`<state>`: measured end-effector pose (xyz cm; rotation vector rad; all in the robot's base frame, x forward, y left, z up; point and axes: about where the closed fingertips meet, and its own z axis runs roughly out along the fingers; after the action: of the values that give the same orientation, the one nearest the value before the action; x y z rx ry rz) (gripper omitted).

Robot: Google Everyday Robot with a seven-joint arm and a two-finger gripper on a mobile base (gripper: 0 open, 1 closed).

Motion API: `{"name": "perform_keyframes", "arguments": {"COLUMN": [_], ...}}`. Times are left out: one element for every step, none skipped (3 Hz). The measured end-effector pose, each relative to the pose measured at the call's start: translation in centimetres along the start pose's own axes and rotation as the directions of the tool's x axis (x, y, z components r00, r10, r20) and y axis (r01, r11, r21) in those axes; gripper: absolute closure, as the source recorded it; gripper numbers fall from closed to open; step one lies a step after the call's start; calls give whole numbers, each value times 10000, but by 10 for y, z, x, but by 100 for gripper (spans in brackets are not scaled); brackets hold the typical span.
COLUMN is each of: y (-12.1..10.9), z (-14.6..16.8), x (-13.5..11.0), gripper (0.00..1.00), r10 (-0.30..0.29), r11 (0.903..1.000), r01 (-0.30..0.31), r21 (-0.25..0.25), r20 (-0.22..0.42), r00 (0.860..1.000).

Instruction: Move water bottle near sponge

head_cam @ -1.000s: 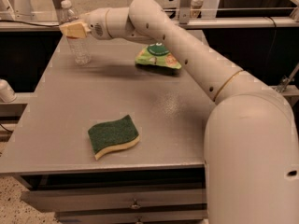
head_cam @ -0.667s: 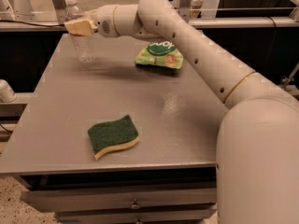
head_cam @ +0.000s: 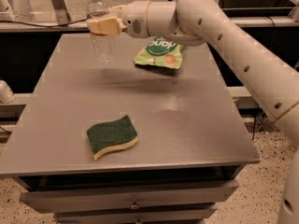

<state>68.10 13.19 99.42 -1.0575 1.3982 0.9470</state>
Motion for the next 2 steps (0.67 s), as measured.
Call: {"name": "perform_keyframes", "arguments": {"y": [23, 53], "z": [-56, -113], "x": [3, 20], "gripper": [100, 100], "r10": [-44, 246], "r11": [9999, 9986], "r01": [44, -226], "r21": [162, 470], "r20": [-31, -414], "r00": [10000, 9988]}}
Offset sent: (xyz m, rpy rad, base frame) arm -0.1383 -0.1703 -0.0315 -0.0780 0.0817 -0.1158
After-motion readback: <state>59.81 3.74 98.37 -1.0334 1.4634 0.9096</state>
